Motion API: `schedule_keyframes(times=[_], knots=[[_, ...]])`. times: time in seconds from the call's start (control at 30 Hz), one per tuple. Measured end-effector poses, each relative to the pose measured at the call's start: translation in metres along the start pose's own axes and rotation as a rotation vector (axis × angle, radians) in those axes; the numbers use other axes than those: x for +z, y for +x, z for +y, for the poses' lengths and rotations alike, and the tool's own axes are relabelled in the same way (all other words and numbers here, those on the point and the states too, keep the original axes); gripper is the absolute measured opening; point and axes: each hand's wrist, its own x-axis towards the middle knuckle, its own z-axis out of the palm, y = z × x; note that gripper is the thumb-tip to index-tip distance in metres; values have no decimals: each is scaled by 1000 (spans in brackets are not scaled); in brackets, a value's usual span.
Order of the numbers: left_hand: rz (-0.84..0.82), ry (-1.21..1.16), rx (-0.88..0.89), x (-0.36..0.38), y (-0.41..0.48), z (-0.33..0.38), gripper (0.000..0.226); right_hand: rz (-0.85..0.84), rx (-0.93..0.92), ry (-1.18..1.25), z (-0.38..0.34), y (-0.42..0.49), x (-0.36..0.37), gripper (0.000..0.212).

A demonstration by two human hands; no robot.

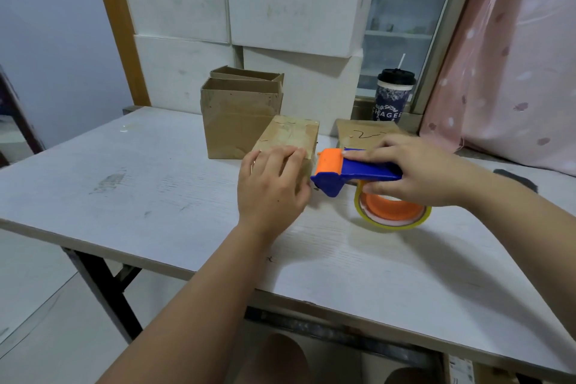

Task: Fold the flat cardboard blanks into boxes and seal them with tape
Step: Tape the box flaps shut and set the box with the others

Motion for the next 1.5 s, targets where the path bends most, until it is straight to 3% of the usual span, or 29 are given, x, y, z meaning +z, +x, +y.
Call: schedule_keyframes(times=[0.2, 0.43, 0.7, 0.87, 0.97, 1.07, 1.13, 1.2, 1.37, 1.5], knots=[[-29, 30, -47, 6, 0, 7, 47, -123, -8, -65, -16, 19, -27, 49], [-1, -140, -39, 3, 7, 14, 30, -255, 24, -93, -31, 41, -50, 41], [-127, -340, -76, -4, 8, 10, 34, -379, 82, -108, -43, 66, -63, 33], [-261, -306, 73, -2, 4, 10, 43, -570, 162, -26, -32, 68, -49, 34], [-301, -334, 70, -4, 4, 9, 44, -590, 201, 156, -10, 59, -40, 29], [-308, -365, 46, -7, 6, 10, 42, -662, 289, 487, 16, 43, -29, 22], [-316, -373, 42, -8, 6, 10, 40, -674, 342, 659, 30, 32, -18, 27], [-316, -380, 46, -10, 7, 10, 42, -659, 385, 801, 41, 22, -6, 38], [-302, -383, 43, -12, 9, 11, 39, -564, 426, 1260, 51, 3, 28, 22], [-301, -389, 26, -12, 8, 11, 41, -459, 479, 1452, 48, -8, 51, 15]])
